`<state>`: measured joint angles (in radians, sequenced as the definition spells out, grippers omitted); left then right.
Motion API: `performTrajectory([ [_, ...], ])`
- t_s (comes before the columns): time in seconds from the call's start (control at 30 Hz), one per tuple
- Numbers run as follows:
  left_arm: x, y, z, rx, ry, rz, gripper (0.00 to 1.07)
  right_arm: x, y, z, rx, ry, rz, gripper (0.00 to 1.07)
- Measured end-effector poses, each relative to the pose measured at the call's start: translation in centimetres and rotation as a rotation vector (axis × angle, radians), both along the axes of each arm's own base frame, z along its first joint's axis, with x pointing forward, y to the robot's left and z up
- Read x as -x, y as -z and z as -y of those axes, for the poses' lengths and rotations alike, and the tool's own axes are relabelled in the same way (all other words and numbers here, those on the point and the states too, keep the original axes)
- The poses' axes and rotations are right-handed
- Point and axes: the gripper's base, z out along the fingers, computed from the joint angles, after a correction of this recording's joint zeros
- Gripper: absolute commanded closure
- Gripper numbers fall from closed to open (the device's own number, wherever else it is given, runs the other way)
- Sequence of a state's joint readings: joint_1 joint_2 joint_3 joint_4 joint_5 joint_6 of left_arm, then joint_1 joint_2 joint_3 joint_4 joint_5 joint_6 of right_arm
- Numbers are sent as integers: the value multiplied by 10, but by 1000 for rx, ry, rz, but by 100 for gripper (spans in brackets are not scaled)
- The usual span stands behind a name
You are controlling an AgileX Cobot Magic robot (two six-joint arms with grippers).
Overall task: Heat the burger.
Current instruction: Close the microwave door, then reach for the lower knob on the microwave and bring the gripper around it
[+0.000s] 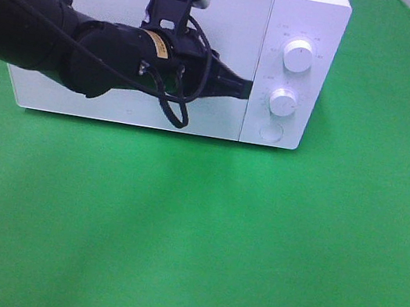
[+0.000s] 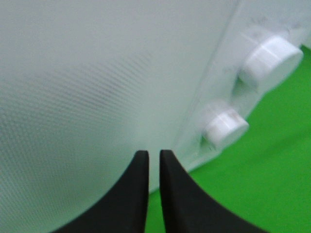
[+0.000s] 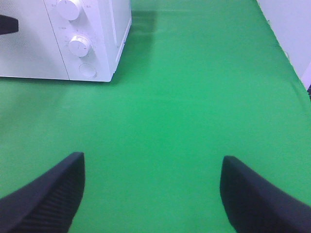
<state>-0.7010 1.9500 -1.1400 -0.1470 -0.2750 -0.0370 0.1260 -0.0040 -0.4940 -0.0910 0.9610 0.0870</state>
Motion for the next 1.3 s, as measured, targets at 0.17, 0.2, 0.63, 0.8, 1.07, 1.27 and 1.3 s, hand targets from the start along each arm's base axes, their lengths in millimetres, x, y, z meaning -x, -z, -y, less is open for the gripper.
performTrajectory([
  [0.17,25,-3,0,-117,48,-222,16,0,0,0,0,0,0,33],
  [0.2,25,-3,0,-117,48,-222,16,0,0,0,0,0,0,33],
  [0.63,72,-35,-31,-335,95,-594,4,0,0,0,0,0,0,33],
  [0.8,81,-44,-37,-368,106,-638,4,0,0,0,0,0,0,33],
  [1.07,85,-48,-57,-483,90,-727,4,0,0,0,0,0,0,33],
  [1.27,69,-51,-90,-491,-4,-791,4,0,0,0,0,0,0,33],
  [1.3,69,-51,-90,-491,-4,-791,4,0,0,0,0,0,0,33],
])
